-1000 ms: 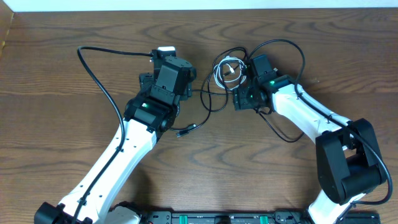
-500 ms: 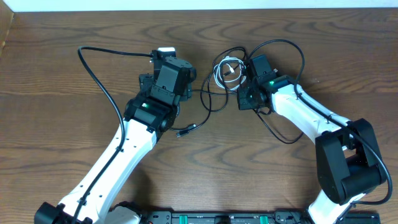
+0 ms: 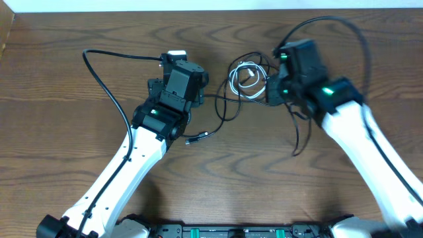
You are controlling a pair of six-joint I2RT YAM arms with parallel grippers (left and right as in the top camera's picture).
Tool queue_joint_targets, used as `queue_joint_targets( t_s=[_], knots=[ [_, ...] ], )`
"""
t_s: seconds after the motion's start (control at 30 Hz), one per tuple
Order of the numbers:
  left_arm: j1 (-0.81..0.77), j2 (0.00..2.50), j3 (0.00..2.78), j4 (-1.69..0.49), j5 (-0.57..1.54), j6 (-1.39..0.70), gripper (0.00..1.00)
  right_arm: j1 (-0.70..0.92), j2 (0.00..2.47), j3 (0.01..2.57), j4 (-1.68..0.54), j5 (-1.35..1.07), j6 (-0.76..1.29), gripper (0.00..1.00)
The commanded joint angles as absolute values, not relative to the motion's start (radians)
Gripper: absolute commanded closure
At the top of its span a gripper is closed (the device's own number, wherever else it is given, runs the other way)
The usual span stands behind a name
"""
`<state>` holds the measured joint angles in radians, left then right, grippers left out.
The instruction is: Untangle cables
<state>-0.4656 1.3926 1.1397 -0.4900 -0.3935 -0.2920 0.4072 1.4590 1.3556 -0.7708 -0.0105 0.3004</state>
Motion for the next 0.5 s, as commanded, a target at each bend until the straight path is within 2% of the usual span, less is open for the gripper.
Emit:
queue_joint_targets(
  t_s=[0.0, 0.17, 0.37, 0.47],
  knots=[
    [-0.461, 1.400, 1.161, -0.489, -0.395, -0.294, 0.16, 0.405, 1.330, 1.375, -0.783, 0.028, 0.299, 0.99],
    [-0.461, 1.400, 1.161, -0.489, -0.390, -0.295, 0.16, 0.404, 1.178, 1.375, -0.787, 0.031, 0.299, 0.99],
    [-0.461, 1.400, 1.161, -0.489, -0.373, -0.321, 0.16, 0.393, 1.159, 1.375, -0.774, 0.035, 0.318, 0.99],
    [-0.461, 1.401, 1.161, -0.488, -0.282, -0.319, 0.16, 0.393, 1.163, 1.375, -0.767, 0.031, 0.318, 0.99]
  ],
)
